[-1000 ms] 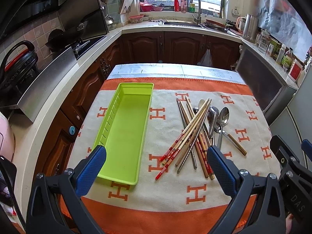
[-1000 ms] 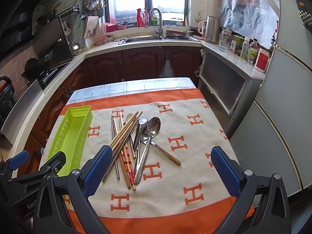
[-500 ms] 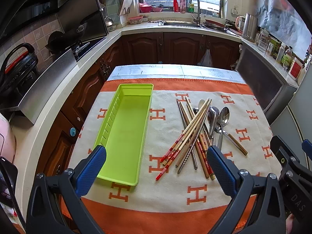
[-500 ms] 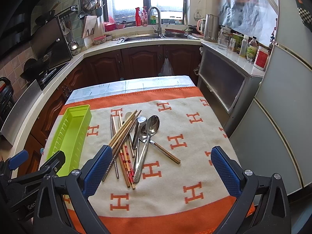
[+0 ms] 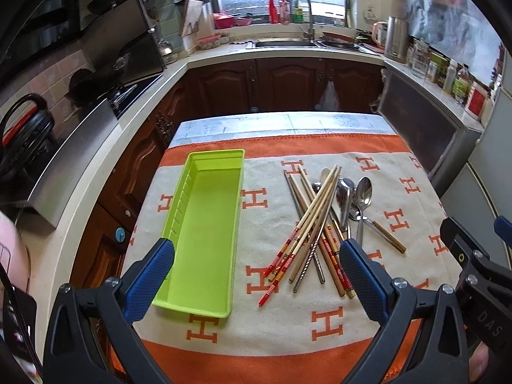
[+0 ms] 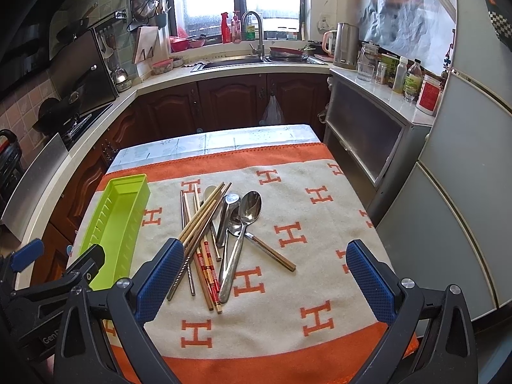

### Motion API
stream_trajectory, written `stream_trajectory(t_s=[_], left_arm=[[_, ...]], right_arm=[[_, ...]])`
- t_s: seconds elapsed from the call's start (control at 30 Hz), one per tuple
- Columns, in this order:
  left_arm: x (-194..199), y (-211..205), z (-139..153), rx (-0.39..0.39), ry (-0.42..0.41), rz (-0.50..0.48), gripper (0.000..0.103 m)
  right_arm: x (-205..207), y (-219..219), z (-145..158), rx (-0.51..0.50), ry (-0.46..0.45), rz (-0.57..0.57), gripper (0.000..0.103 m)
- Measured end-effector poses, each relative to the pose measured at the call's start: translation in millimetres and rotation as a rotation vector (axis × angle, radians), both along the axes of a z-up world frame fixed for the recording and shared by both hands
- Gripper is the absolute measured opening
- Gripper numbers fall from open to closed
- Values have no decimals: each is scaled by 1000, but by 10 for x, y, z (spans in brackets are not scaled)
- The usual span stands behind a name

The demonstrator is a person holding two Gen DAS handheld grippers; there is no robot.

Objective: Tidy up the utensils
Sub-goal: 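Grasp a red-patterned chopstick from the pile with the left tool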

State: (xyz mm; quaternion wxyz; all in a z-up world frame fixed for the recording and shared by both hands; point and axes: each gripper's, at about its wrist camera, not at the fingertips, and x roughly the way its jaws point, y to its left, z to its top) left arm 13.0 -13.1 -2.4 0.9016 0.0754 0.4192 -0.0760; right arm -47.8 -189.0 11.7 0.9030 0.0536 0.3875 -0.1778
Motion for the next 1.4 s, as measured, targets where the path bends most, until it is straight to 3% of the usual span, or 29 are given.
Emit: stream_trajectory(t_s=[0.13,0.3,0.47,0.63,0.8,0.87,0.93,1.0,1.1,1.2,1.4], left_arm=[[111,5,104,-52,31,-57,102],[315,-102,253,-37,40,-125,102],[642,-233,280,4,72,-189,102],[1006,-453,56,57,134,-245,102],[1333,-638,-374,83,216,-325,96],[1416,-698,-576,73,259,-375,91],[1481,-751,-774,80,303,-418,68],[1520,-794,-951,69,355,-463,52],[1582,-812,-1140,70,388,-487,35],[1630,-785,-1227,67,404,-499,31],[1658,-790,-1407,91,438,-536,28]], right_arm=[[92,-107,66,50,18,42,102],[265,-313,186,131,32,76,102],[511,-523,365,139,42,90,89],[850,-701,333,152,88,99,85],[1150,-776,25,213,169,122,70],[1308,-803,-352,270,225,131,65],[1368,-787,-608,305,253,137,60],[1399,-756,-816,336,271,139,58],[1433,-706,-1006,358,293,149,56],[1473,-579,-1253,361,307,176,56],[1489,-488,-1413,382,331,182,56]])
